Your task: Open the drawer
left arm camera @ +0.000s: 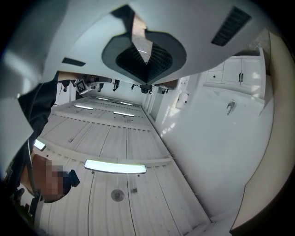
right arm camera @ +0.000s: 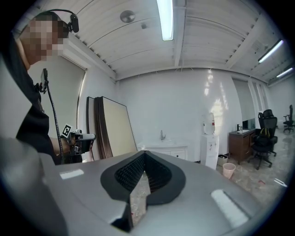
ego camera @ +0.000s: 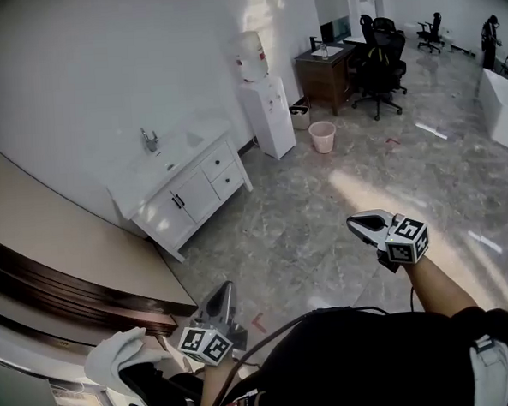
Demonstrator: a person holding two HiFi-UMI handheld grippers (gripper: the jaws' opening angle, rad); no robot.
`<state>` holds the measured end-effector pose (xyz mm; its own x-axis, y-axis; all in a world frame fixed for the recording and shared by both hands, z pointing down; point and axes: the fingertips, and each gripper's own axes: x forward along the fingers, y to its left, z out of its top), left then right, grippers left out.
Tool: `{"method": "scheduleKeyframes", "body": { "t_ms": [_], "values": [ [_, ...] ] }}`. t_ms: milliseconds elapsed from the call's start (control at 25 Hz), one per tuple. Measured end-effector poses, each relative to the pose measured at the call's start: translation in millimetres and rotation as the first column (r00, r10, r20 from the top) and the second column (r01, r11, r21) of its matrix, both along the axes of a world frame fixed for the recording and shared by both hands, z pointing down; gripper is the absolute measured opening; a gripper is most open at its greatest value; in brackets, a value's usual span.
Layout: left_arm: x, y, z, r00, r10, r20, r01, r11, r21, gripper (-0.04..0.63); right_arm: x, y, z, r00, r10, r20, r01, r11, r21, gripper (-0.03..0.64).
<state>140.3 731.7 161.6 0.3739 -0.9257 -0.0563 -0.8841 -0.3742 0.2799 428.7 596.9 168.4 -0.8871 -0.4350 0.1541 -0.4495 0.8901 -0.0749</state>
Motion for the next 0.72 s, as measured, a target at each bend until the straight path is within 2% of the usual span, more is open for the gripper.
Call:
{"method": "scheduleKeyframes", "body": {
  "t_ms": [280, 720],
  "values": [
    [-75.3, -19.2, 1.2, 1.0, 0.013, 0.009, -0.013, 1.0, -0.005, 0.0, -82.7, -21.9, 3.0, 1.0, 0.003, 0.013, -0.003, 1.0, -0.002, -0.006],
    [-155.4, -28.1, 26.3, 0.996, -0.081, -0.023, 0.08, 0.996, -0.036, 0.0, -180.6, -64.1, 12.1, 0.995, -0.1, 0.01, 0.1, 0.995, -0.011, -0.006]
  ]
}}
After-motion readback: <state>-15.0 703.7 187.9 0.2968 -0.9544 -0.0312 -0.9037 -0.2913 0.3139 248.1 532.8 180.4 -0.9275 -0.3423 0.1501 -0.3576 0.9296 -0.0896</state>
